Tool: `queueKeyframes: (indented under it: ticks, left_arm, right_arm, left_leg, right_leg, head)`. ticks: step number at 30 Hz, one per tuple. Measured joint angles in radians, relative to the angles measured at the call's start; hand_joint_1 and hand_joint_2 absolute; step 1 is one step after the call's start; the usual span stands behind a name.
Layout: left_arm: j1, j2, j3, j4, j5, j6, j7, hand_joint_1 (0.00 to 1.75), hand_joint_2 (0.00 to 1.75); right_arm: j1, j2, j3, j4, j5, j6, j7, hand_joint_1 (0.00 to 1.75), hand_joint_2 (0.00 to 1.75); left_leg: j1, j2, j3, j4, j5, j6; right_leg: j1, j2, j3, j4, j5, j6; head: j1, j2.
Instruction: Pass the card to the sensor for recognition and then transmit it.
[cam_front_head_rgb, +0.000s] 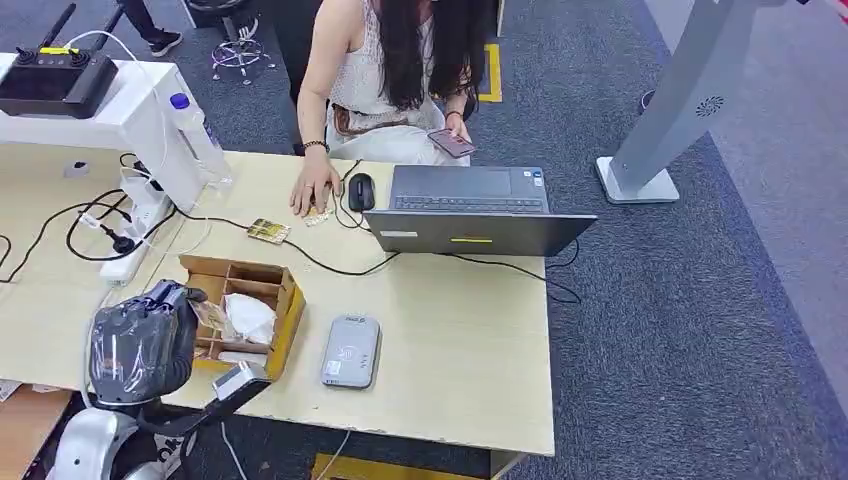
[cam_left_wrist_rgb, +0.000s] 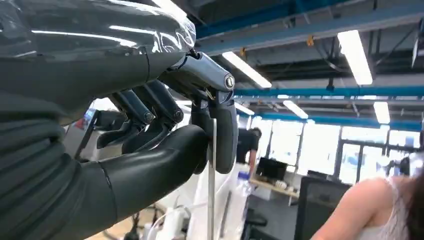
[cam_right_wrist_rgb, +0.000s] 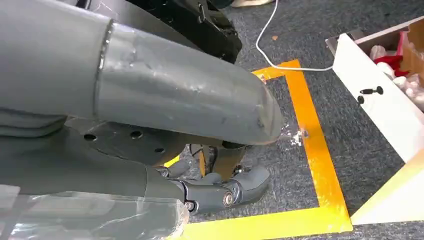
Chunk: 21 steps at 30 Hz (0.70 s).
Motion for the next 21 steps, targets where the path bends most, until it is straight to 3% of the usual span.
queueKeyframes:
  ticks: [14, 18, 21]
  left_arm:
    - [-0.051, 0.0, 0.0, -0.019, 0.012, 0.005, -0.006, 1.75, 1.75]
    - [-0.235, -0.002, -0.003, 0.062, -0.033, 0.014, 0.019, 1.75, 1.75]
    - [-0.462, -0.015, -0.021, 0.265, -0.108, 0.043, 0.057, 1.75, 1.75]
  right_arm:
    - [0.0, 0.0, -0.003, 0.0, 0.012, 0.005, 0.002, 0.0, 0.0]
    - [-0.006, 0.0, 0.0, 0.0, 0.056, 0.008, 0.015, 0.0, 0.0]
    - [-0.021, 0.0, 0.011, 0.0, 0.088, 0.01, 0.034, 0.0, 0.0]
  left_leg:
    - [0.0, 0.0, 0.0, 0.0, 0.0, 0.0]
    - [0.0, -0.006, -0.001, 0.0, 0.004, 0.0]
    - [0.0, -0.007, -0.003, 0.0, 0.009, -0.001]
  right_leg:
    - [0.0, 0.0, -0.001, 0.0, 0.0, 0.0]
    - [0.0, -0.006, -0.002, 0.0, 0.001, 0.0]
    - [0.0, -0.007, -0.002, 0.0, 0.005, 0.0]
  head:
    - [0.0, 0.0]
    - [0.0, 0.0]
    - [0.0, 0.0]
